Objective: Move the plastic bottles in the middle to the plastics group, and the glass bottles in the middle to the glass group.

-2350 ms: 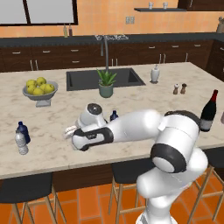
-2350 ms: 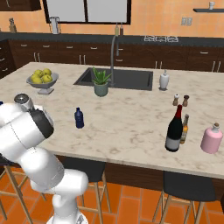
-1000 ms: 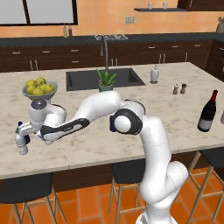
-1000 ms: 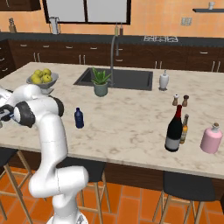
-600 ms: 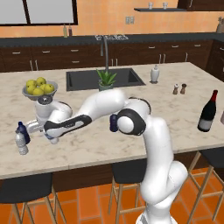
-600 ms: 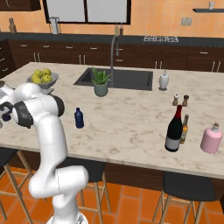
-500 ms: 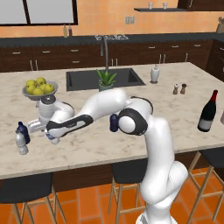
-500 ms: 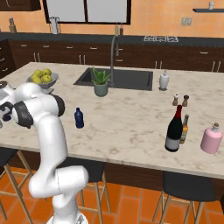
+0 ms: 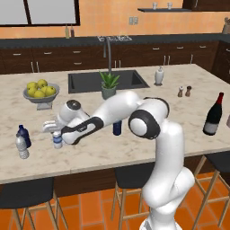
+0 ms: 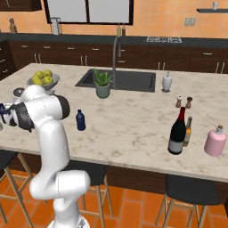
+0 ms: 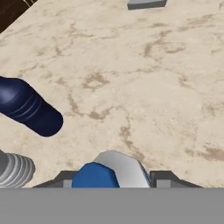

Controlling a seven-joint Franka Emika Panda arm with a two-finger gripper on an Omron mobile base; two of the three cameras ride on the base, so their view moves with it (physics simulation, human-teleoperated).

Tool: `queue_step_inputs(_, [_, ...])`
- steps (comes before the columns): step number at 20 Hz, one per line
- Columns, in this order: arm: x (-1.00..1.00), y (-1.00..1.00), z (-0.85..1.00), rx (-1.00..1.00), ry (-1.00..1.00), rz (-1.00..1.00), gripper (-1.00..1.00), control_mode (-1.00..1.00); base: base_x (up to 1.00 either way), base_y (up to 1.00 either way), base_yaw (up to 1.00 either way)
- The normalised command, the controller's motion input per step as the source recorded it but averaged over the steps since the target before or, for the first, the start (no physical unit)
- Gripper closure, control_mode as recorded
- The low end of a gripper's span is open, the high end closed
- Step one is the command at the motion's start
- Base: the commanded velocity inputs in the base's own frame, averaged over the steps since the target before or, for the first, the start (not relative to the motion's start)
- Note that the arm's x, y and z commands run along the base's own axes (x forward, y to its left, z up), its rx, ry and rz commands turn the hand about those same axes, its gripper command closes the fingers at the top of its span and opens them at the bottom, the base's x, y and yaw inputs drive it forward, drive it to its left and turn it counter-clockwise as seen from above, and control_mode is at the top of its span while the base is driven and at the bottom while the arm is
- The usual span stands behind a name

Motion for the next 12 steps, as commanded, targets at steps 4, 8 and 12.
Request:
queue_step_inputs(4, [0.37, -0.13, -0.18, 0.12, 0.00, 0.00, 1.00, -1.00, 0.00, 0.00, 0.00])
queue_step_inputs(8, [0.48, 0.00, -0.19, 0.03, 0.00, 0.00, 1.00, -1.00, 0.00, 0.00, 0.00])
queue_step_inputs(12, [0.13, 0.00, -0.34, 0.01, 0.00, 0.00, 1.00, -1.00, 0.00, 0.00, 0.00])
